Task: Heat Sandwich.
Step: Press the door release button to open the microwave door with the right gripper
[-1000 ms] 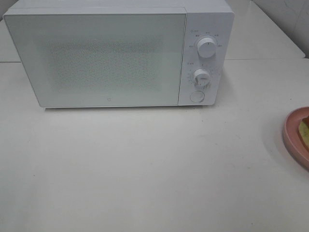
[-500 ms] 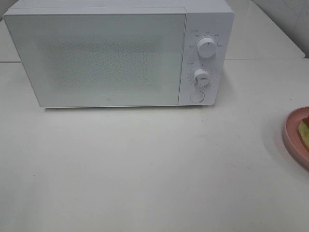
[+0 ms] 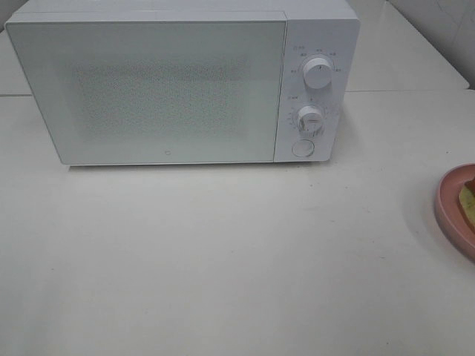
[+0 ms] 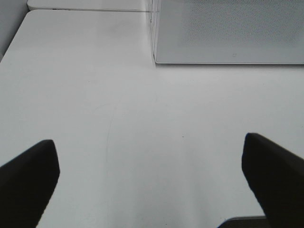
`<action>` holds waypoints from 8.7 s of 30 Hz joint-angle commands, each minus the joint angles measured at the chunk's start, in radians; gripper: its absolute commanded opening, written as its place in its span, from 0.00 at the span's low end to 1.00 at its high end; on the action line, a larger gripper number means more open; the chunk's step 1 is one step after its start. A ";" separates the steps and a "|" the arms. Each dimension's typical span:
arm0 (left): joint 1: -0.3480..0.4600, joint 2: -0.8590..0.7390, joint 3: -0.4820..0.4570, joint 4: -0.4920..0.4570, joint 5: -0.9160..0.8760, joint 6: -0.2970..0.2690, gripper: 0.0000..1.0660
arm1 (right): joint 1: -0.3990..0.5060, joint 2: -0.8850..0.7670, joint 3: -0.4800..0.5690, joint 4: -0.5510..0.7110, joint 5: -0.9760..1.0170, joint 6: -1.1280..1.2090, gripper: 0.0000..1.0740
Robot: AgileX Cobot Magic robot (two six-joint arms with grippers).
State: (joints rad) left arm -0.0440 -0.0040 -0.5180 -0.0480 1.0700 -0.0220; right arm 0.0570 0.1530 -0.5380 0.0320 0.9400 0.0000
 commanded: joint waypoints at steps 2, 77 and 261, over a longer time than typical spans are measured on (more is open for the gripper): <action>0.003 -0.026 0.000 -0.003 -0.005 0.000 0.94 | -0.006 0.088 -0.002 0.005 -0.086 0.000 0.70; 0.003 -0.026 0.000 -0.003 -0.005 0.000 0.94 | 0.215 1.208 0.294 0.244 -1.916 -0.165 0.70; 0.003 -0.019 0.000 -0.003 -0.005 0.000 0.94 | 0.479 1.969 -0.317 0.543 -1.840 1.359 0.00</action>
State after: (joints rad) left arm -0.0440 -0.0040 -0.5180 -0.0480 1.0700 -0.0220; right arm 0.5390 2.1280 -0.8460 0.6090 -0.8640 1.3470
